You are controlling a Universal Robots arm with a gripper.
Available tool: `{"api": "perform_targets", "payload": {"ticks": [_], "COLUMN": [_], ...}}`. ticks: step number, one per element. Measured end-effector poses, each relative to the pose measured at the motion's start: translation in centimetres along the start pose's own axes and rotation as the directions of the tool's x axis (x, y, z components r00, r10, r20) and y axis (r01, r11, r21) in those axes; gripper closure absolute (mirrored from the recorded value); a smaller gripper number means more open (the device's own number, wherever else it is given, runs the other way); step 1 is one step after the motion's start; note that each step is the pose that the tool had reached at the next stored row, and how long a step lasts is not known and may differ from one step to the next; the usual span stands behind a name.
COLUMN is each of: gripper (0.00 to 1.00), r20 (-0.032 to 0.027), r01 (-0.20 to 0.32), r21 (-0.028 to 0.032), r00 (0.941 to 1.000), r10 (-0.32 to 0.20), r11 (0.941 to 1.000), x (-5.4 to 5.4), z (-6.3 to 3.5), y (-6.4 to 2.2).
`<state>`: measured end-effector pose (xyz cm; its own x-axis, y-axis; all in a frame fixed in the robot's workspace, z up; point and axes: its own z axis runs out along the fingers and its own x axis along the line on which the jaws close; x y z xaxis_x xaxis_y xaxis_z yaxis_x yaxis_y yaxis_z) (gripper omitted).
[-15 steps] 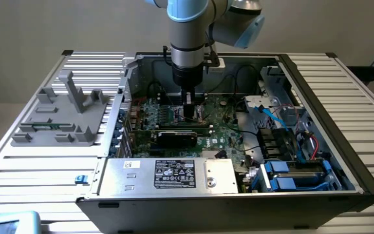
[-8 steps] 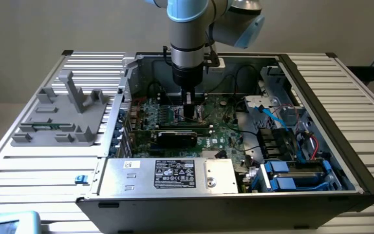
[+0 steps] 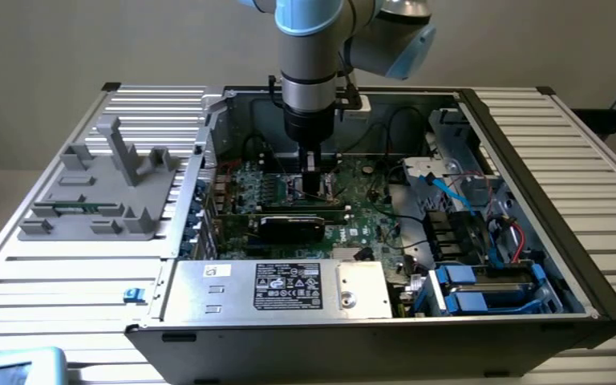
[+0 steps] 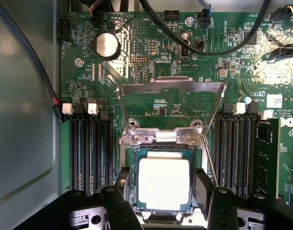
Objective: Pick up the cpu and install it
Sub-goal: 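Place the cpu into insertion slot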
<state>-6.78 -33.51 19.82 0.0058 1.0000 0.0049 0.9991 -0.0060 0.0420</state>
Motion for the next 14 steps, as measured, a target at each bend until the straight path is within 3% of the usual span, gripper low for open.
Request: {"api": "perform_targets", "payload": {"ticks": [10,14], "gripper": [0.36,0.36], "r20": [0.0004,0.0003], "r01": [0.000,0.000], "r21": [-0.0002,-0.0056], "r00": [1.0000,1.0000], "r10": [0.000,0.000], "r11": [1.0000,1.0000], "x": [0.0,0.0], "z": [-0.42,-1.28], "y": [-0.12,-0.22]}}
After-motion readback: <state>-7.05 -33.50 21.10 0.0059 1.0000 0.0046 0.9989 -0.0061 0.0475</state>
